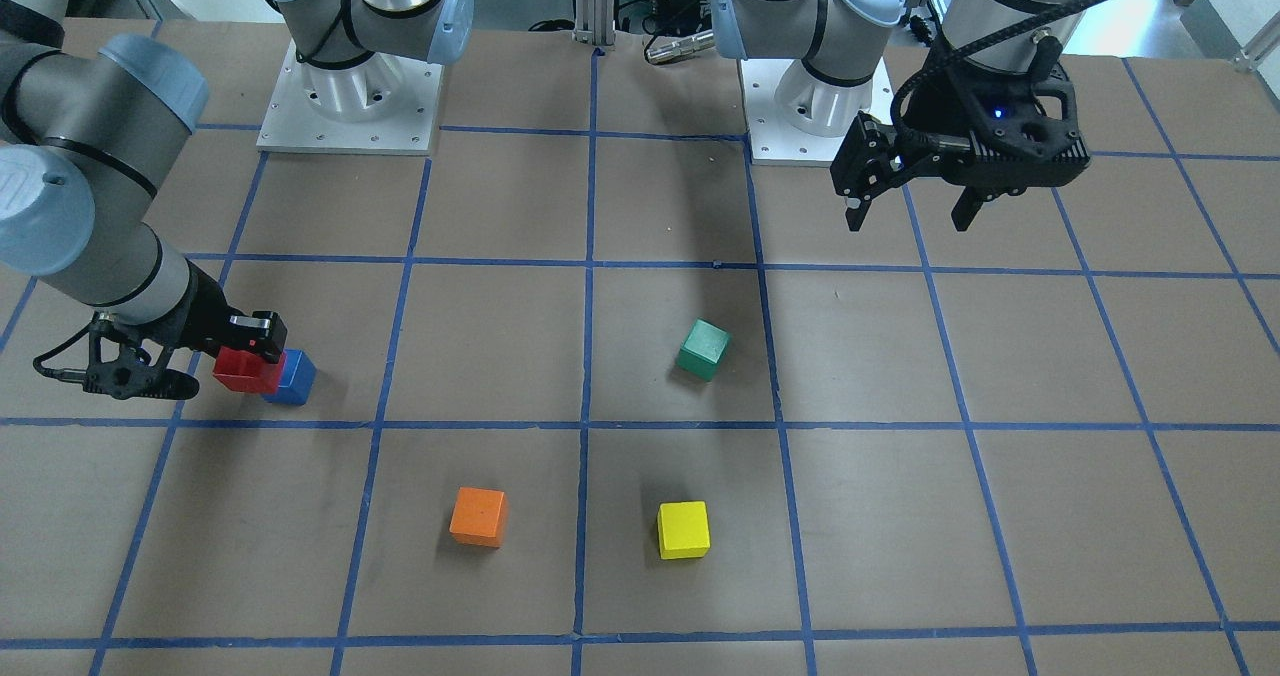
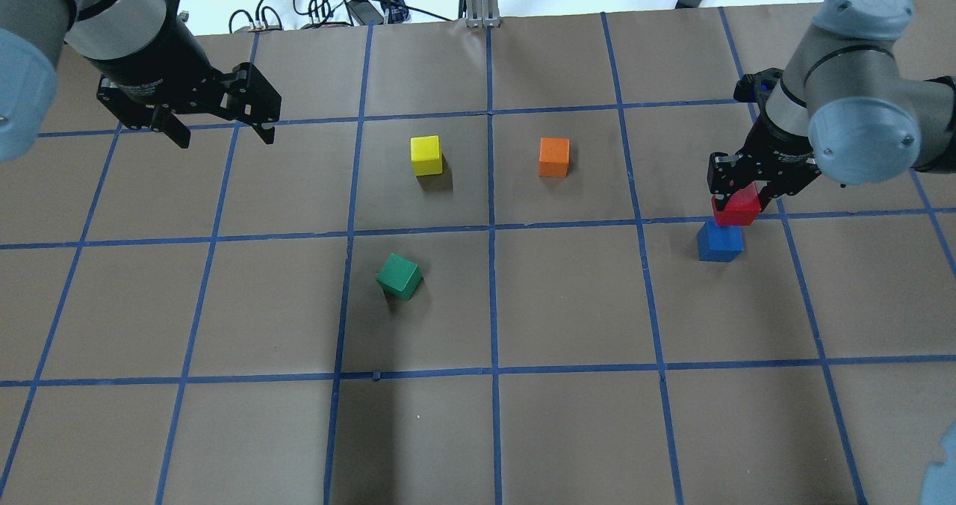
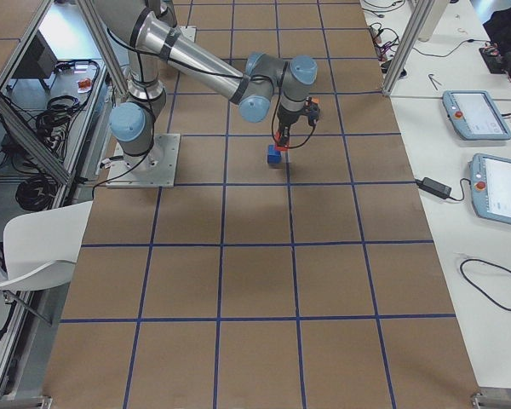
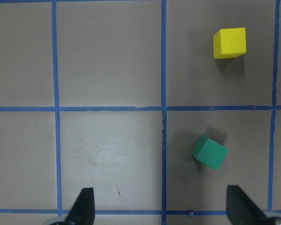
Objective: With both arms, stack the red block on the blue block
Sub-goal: 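Lower the red cube onto the blue cube and open the right gripper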
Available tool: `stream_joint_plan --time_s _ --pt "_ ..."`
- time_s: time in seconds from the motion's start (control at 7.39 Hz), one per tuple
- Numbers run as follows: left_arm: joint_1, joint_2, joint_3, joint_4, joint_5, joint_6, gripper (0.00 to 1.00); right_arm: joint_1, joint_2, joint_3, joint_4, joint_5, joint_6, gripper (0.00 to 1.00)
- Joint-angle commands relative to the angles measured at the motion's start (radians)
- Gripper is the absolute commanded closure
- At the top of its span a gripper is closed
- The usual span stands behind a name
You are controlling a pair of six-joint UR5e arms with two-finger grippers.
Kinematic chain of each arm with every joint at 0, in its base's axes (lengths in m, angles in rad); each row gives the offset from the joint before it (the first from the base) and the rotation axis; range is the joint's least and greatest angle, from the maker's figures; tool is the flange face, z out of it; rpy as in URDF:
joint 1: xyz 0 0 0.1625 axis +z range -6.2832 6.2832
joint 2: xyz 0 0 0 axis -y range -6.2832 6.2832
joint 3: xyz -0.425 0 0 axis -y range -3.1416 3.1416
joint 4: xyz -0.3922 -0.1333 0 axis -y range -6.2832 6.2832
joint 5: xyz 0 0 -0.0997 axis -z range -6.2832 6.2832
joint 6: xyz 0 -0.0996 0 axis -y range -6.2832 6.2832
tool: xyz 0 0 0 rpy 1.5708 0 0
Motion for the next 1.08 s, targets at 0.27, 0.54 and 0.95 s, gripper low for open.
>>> stream_joint_plan --time_s 0.27,0.54,0.95 --pt "0.002 0.0 0.002 0.0 0.0 0.0 0.0 0.0 0.002 0.037 -0.012 -0.003 -0.002 1.0" --pt "0.002 0.0 0.002 0.0 0.0 0.0 0.0 0.0 0.002 0.043 -0.034 -0.003 -0.003 1.0" --pt "0.002 0.0 0.002 0.0 0.0 0.0 0.0 0.0 0.002 0.045 -0.034 -0.003 -0.003 0.46"
